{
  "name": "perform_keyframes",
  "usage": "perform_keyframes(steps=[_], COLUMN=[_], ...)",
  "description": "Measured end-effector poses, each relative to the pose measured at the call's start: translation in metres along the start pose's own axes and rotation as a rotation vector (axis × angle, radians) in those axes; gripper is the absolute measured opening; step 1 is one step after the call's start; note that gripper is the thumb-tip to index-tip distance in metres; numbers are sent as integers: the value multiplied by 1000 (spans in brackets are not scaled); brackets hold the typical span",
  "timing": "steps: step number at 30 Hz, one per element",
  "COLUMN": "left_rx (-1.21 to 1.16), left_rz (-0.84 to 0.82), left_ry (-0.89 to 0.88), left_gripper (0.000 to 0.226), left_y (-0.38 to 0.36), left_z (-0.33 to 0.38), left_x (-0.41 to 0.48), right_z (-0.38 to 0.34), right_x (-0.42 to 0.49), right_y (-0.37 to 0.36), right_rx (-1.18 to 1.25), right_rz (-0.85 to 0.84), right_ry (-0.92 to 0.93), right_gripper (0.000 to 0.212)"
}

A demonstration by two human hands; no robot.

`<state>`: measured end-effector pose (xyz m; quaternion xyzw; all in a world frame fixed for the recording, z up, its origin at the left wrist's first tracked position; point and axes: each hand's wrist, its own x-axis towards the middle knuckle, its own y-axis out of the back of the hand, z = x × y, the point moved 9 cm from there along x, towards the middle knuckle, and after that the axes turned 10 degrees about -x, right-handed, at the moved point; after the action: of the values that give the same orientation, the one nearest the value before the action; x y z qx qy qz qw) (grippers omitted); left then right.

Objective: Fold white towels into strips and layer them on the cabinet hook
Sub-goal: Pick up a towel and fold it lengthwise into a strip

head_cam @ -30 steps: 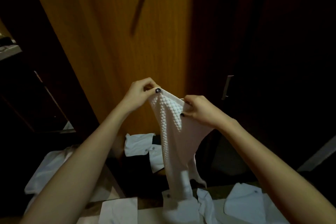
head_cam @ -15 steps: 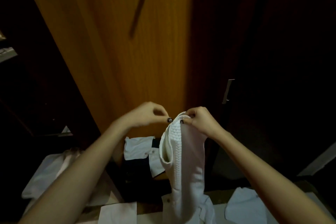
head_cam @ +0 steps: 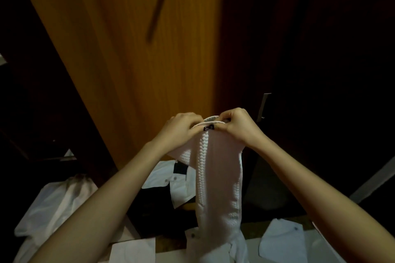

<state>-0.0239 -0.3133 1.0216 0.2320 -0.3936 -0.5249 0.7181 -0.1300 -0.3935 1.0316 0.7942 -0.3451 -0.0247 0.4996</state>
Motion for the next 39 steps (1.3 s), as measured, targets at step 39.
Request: perform_keyframes(steps=[39], left_rx=[-323], left_rz=[-210], left_ry=[330], left_gripper=[39], left_y=[24], left_z=[-34], left_x=[-35], right_z=[-21], right_x=[-18], right_y=[1], right_rx=[159], right_rz=[-223], right_ry=[54], right_gripper=[11])
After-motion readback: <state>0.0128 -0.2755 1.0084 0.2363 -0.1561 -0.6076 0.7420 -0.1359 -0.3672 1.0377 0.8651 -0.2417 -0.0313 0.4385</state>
